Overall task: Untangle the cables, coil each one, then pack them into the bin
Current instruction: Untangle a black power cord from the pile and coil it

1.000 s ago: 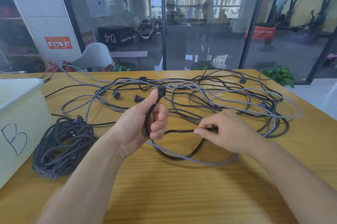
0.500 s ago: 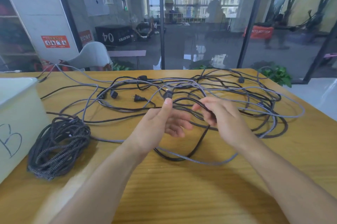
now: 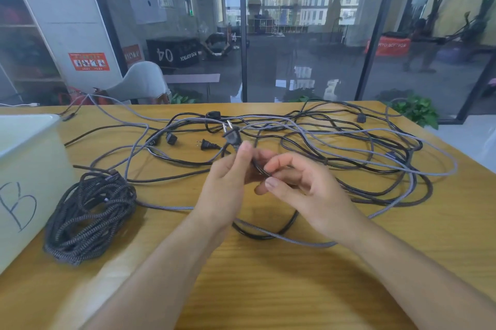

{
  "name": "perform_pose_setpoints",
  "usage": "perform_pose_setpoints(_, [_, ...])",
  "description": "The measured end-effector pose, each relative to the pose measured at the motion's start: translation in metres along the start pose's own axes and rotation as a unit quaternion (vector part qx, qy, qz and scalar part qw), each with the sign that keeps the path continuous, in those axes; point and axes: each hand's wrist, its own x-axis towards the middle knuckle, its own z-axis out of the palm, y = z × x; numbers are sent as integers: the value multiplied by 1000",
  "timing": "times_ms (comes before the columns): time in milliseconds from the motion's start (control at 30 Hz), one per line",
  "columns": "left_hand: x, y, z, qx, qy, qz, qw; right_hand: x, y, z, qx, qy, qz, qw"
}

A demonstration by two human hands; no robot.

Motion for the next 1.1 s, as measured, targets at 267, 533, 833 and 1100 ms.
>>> perform_pose_setpoints(267, [3,9,-8,-124,50,-11,991,-3,1,-6,-262,-52,-61,962])
perform_pose_setpoints(533, [-2,16,-7,-111,-28,-35,993,-3,9,11,-207,-111,-60,970])
perform_pose_setpoints(833, [-6,38,-18,-231,-122,-92,961,16,36,-23,-447,-182,-98,870])
perform_pose_setpoints(1100, [-3,37,-33,-229,-229,-133,937,29,28,-73,-392,-19,-103,914])
